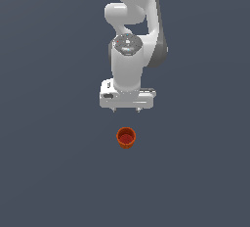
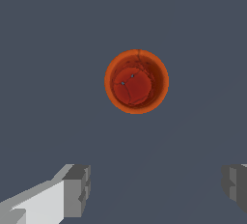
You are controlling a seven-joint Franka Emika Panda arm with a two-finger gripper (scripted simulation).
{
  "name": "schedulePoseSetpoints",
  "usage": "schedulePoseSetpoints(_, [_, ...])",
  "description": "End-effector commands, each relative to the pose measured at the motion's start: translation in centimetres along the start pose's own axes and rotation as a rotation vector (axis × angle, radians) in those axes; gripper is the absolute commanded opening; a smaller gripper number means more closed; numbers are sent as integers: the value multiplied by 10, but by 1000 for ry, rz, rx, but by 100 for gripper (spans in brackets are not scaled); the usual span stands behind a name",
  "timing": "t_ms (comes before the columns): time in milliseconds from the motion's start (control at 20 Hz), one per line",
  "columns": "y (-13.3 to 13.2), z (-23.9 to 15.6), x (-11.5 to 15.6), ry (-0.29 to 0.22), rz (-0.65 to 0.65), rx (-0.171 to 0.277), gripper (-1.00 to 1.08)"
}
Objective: Pick up the object and move it to a goal position.
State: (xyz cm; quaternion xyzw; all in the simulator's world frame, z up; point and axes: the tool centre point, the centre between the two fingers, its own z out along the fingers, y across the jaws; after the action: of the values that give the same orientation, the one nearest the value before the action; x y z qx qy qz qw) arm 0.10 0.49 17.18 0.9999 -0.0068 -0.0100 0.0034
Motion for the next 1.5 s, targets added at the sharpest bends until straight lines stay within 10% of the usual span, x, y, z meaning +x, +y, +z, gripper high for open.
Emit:
schedulePoseSetpoints(0, [0,0,0,0,0,0,28])
schedulePoseSetpoints(1450, [-1,16,25,3,348,32,28])
